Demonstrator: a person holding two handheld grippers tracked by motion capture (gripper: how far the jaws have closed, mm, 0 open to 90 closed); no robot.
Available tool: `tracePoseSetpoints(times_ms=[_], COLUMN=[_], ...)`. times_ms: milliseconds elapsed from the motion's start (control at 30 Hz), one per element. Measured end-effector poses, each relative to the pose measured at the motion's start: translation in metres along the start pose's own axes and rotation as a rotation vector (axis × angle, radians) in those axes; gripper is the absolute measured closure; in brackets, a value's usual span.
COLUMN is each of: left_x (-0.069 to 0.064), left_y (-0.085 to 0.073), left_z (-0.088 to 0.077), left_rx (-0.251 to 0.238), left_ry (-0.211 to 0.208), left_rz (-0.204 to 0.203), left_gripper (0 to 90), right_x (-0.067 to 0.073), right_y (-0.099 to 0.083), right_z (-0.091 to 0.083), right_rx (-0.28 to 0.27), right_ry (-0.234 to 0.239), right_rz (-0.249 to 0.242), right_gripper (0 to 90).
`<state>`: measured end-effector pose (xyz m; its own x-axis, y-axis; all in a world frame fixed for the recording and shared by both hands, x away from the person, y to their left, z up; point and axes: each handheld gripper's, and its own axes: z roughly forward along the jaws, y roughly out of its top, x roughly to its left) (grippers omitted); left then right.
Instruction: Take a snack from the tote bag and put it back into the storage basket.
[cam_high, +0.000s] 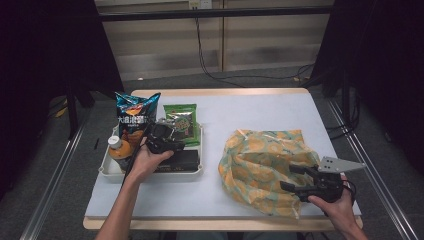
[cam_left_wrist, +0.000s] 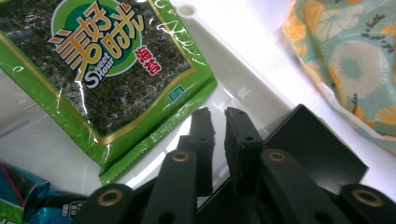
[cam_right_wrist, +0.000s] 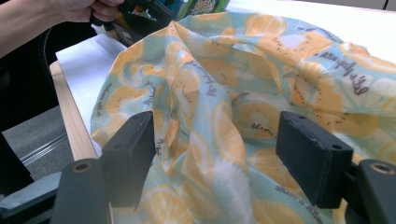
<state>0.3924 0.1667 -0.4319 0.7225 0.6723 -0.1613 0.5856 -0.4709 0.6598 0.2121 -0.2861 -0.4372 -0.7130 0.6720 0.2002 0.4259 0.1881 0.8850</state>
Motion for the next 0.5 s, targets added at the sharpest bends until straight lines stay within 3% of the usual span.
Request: tracePoseSetpoints(times_ms=[33,67,100,200,233,300,367,400,467,500], left_x=[0.001,-0.001,0.001,0.000,-0.003,-0.008,-0.014,-0.015,-0.018,-0.019], left_y=[0.001,0.000,0.000,-0.001,-0.001,0.002,0.004,0.005,0.005,0.004], left_z=[-0.003,-0.002,-0.004,-0.009,-0.012,-0.019,-0.025,-0.029,-0.035,-0.038], left_rx=[0.024,-0.002,0.013,-0.031,-0.045,-0.079,-0.105,-0.125,-0.166,-0.170], left_ry=[0.012,0.001,0.007,0.008,0.057,0.023,0.057,0.057,0.040,0.044], left_rz=[0.031,0.004,0.024,0.005,0.017,0.043,0.066,0.071,0.041,0.056], left_gripper=[80.8,80.2,78.9,68.5,63.4,54.6,47.6,45.5,37.2,35.3], right_x=[0.000,-0.001,-0.001,-0.001,-0.002,-0.002,-0.002,-0.003,-0.003,-0.003], right_y=[0.000,0.000,0.000,0.000,0.000,0.001,0.001,0.001,0.001,0.001], right_z=[0.000,0.000,-0.001,-0.002,-0.003,-0.004,-0.005,-0.005,-0.006,-0.006], right_rx=[-0.003,-0.003,-0.004,-0.012,-0.016,-0.024,-0.026,-0.027,-0.029,-0.033], right_ry=[-0.002,-0.005,-0.010,-0.017,-0.019,-0.028,-0.033,-0.034,-0.037,-0.040], right_rz=[-0.001,0.003,0.004,0.007,0.005,0.008,0.012,0.010,0.011,0.009], right_gripper=[28.1,27.8,27.8,26.9,26.9,26.7,26.6,26.5,26.2,26.0])
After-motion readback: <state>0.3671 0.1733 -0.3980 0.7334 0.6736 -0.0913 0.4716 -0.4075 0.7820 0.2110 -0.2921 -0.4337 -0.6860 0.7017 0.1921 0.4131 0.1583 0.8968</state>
